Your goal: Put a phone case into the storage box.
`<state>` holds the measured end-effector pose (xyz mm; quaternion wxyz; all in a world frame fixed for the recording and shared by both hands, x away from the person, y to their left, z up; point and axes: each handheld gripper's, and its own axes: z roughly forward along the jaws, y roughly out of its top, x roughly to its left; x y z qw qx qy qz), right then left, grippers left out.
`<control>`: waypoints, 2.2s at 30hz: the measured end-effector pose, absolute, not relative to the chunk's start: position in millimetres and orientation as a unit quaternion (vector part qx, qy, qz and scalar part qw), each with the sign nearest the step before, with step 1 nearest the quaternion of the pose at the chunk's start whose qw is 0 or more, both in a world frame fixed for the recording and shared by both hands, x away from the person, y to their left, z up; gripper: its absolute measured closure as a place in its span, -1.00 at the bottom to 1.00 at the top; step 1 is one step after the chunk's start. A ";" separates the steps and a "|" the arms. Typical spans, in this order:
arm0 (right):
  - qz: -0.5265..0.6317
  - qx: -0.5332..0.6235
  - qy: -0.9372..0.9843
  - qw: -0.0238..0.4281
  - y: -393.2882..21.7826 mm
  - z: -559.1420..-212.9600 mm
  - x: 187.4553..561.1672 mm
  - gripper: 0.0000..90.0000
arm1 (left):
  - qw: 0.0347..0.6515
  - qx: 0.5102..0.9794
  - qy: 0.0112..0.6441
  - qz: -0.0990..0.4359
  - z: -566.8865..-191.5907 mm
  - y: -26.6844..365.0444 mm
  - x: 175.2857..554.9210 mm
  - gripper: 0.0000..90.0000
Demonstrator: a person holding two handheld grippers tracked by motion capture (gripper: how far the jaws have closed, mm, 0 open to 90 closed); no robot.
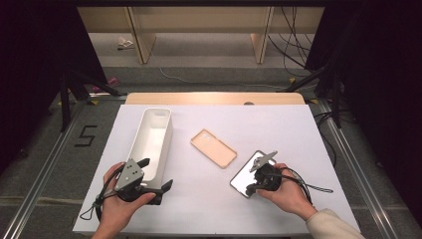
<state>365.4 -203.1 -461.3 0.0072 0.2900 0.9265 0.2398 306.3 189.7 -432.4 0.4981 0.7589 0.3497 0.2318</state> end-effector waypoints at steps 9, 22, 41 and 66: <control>0.212 0.294 0.932 0.011 -212.7 -459.5 365.5 1.00 | 0.498 0.759 0.349 0.232 -432.3 190.1 306.1 -1.00; 0.185 0.323 0.928 0.019 -241.3 -457.1 370.4 1.00 | 0.499 0.758 0.350 0.232 -432.3 190.1 306.3 -1.00; 0.153 0.194 0.967 0.063 -223.2 -441.0 362.3 0.29 | 0.498 0.759 0.348 0.232 -432.4 189.2 307.1 -1.00; 0.050 0.061 0.992 0.098 -194.9 -451.6 352.8 -0.25 | 0.494 0.762 0.346 0.235 -432.4 188.4 307.2 -1.00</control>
